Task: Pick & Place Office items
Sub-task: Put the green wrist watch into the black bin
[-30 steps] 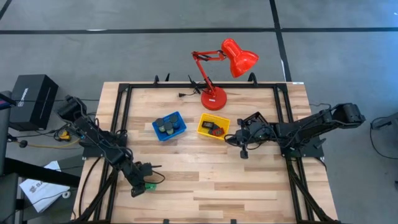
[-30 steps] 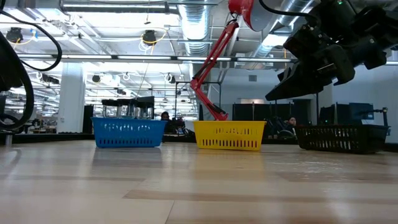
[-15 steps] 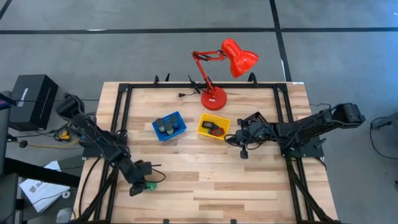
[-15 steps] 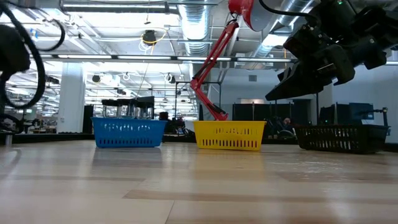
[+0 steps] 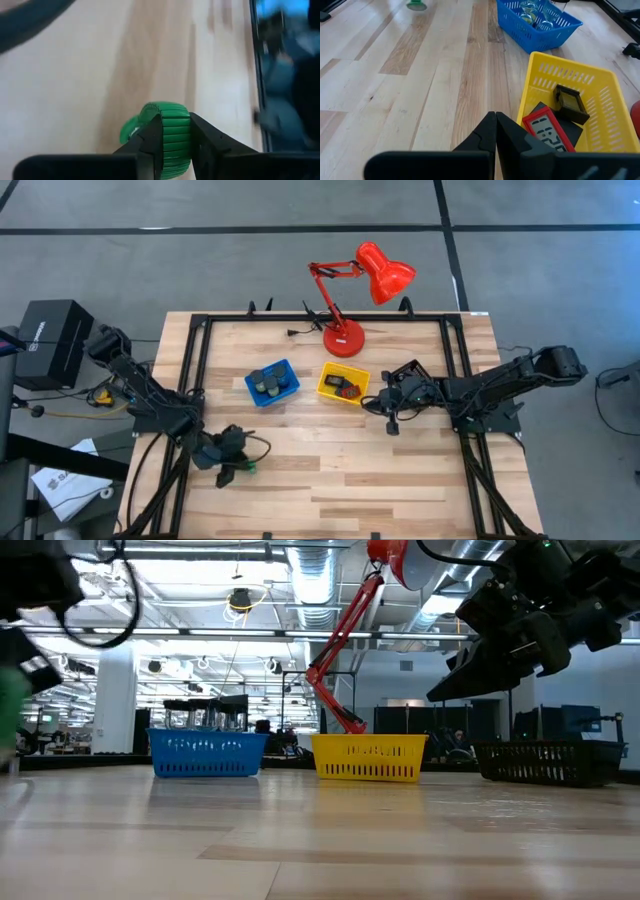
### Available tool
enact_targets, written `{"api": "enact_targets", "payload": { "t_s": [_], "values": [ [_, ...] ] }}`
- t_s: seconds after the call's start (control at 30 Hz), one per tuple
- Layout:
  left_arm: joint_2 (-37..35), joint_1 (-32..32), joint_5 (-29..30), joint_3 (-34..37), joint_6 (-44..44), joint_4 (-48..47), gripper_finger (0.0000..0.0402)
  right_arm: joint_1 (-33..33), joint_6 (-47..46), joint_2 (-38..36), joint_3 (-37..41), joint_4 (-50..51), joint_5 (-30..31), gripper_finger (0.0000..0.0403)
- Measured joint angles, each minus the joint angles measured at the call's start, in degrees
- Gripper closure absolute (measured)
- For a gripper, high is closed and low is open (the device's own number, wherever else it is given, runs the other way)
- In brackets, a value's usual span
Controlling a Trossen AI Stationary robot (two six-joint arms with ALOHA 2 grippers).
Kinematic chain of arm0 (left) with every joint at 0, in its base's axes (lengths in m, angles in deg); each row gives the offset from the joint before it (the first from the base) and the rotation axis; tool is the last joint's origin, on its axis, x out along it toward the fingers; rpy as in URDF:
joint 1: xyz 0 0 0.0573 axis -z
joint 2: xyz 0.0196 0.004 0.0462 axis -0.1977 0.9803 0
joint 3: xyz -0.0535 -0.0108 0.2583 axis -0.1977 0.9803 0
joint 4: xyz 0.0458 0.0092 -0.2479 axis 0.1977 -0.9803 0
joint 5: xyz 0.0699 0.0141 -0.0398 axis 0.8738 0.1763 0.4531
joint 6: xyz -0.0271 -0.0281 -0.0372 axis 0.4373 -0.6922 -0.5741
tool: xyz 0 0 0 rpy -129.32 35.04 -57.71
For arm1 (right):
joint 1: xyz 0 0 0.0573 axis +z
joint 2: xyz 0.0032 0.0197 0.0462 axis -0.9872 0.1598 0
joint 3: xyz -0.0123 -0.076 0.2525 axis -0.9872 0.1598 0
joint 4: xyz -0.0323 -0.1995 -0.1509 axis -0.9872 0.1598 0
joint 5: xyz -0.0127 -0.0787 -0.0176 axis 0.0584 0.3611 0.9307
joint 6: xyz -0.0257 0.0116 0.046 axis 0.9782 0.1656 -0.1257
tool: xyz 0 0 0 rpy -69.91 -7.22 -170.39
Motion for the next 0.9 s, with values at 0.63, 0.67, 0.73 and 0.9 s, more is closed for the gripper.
{"api": "enact_targets", "payload": {
  "t_s": [0.63, 0.67, 0.73, 0.9],
  "values": [
    [3.19, -9.50, 29.42, -0.11, 50.32, 35.95, 0.0337, 1.62, -4.08, 0.00, -0.02, -8.62, -0.01, 0.0403],
    [3.91, -10.54, 29.40, -0.11, 50.65, 37.31, 0.0337, 1.77, -4.07, 0.00, -0.02, -9.22, -0.01, 0.0403],
    [5.55, -12.69, 29.13, -0.11, 50.62, 40.17, 0.0336, 2.09, -4.07, 0.00, -0.02, -10.76, 0.00, 0.0403],
    [10.62, -18.55, 16.73, -0.67, 50.91, 46.88, 0.0336, 2.42, -4.94, 0.00, -0.02, -11.93, 0.00, 0.0403]
  ]
}}
